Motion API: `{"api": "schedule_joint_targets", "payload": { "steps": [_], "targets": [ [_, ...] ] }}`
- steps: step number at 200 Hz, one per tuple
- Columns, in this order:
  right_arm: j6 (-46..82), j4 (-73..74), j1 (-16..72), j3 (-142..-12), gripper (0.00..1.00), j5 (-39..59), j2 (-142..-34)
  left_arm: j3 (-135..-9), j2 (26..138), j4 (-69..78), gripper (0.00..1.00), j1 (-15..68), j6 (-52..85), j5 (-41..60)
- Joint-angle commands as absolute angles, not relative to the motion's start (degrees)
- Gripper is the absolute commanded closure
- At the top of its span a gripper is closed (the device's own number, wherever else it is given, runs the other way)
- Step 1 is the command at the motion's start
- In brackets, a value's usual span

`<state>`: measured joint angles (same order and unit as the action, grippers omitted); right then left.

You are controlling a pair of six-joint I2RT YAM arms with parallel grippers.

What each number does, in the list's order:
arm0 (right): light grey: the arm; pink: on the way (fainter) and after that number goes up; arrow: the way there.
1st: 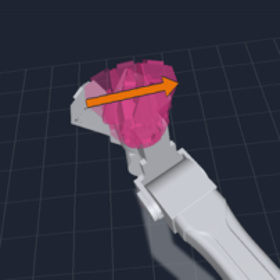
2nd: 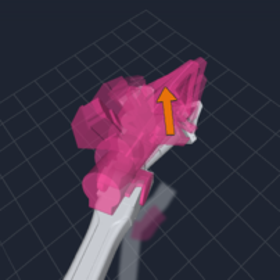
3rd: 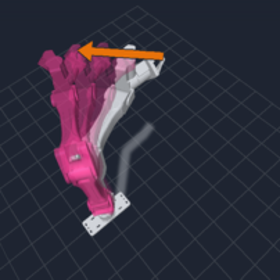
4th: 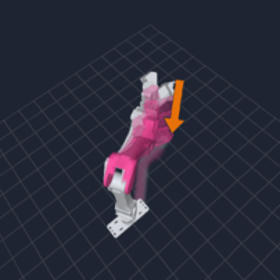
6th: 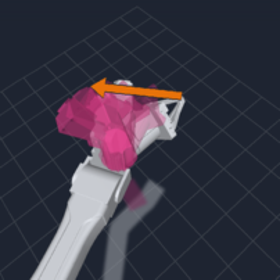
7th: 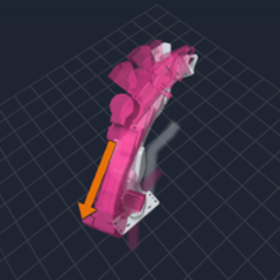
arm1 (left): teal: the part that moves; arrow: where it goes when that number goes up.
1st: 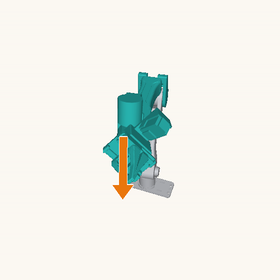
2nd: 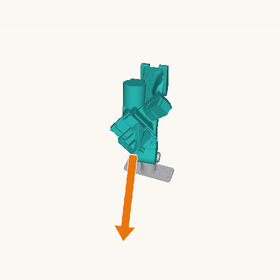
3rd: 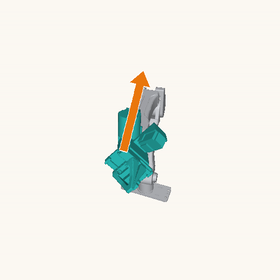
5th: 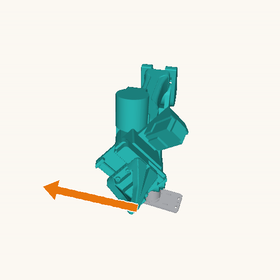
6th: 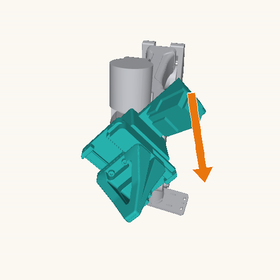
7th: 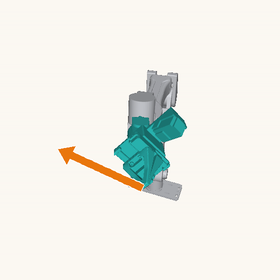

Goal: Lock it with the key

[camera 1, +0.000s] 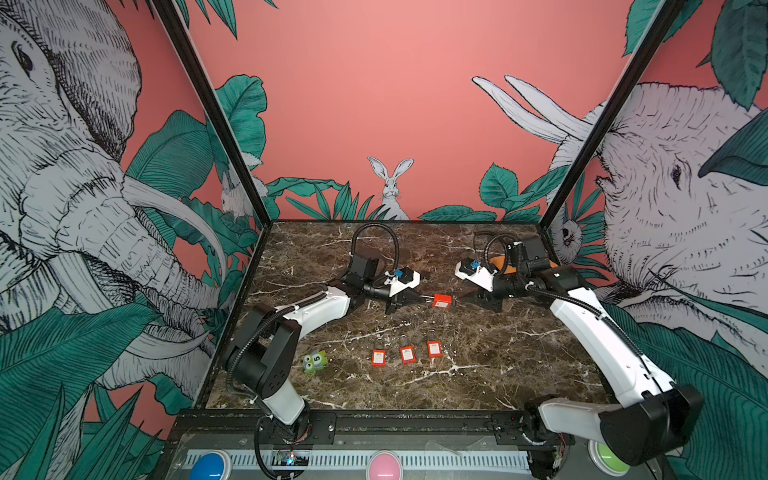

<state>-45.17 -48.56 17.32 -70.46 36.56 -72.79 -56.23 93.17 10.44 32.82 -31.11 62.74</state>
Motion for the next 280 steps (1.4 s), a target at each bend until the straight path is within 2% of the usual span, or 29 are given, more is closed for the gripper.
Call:
{"api": "schedule_joint_targets", "payload": {
  "steps": [1, 87, 143, 174, 181, 192, 227, 252, 280],
  "targets": [
    [-45.77, -55.1, 16.88, -72.01, 0.61, 40.71, -75.49, -57.51, 91.1, 10.01, 1.0, 32.61, -32.86, 65.1],
    [-47.2, -59.14, 17.09, -76.64, 0.72, 44.21, -84.44, -58.36, 90.96, 10.2, 1.0, 32.8, -32.68, 66.0],
    [-48.12, -57.96, 17.57, -76.69, 0.83, 44.18, -85.52, -58.84, 91.32, 10.32, 1.0, 33.22, -32.31, 65.9],
    [-48.6, -58.47, 17.8, -76.41, 0.83, 43.7, -85.87, -59.15, 91.4, 10.43, 1.0, 33.23, -32.31, 65.89],
    [-48.54, -58.24, 17.89, -76.25, 0.8, 43.37, -85.83, -59.19, 91.37, 10.52, 1.0, 33.27, -32.31, 65.88],
    [-48.15, -57.58, 18.01, -75.96, 0.7, 42.22, -85.62, -59.4, 91.4, 10.59, 1.0, 33.24, -32.18, 65.97],
    [-46.04, -54.8, 18.02, -75.59, 0.62, 38.33, -84.53, -59.37, 91.48, 10.55, 1.0, 33.3, -32.17, 66.09],
    [-45.49, -52.86, 18.06, -75.59, 0.62, 37.87, -83.42, -59.41, 91.47, 10.53, 1.0, 33.31, -32.33, 66.19],
    [-45.66, -53.32, 18.02, -75.56, 0.72, 38.45, -83.74, -59.67, 91.46, 10.2, 1.0, 33.31, -32.44, 66.31]
  ]
}}
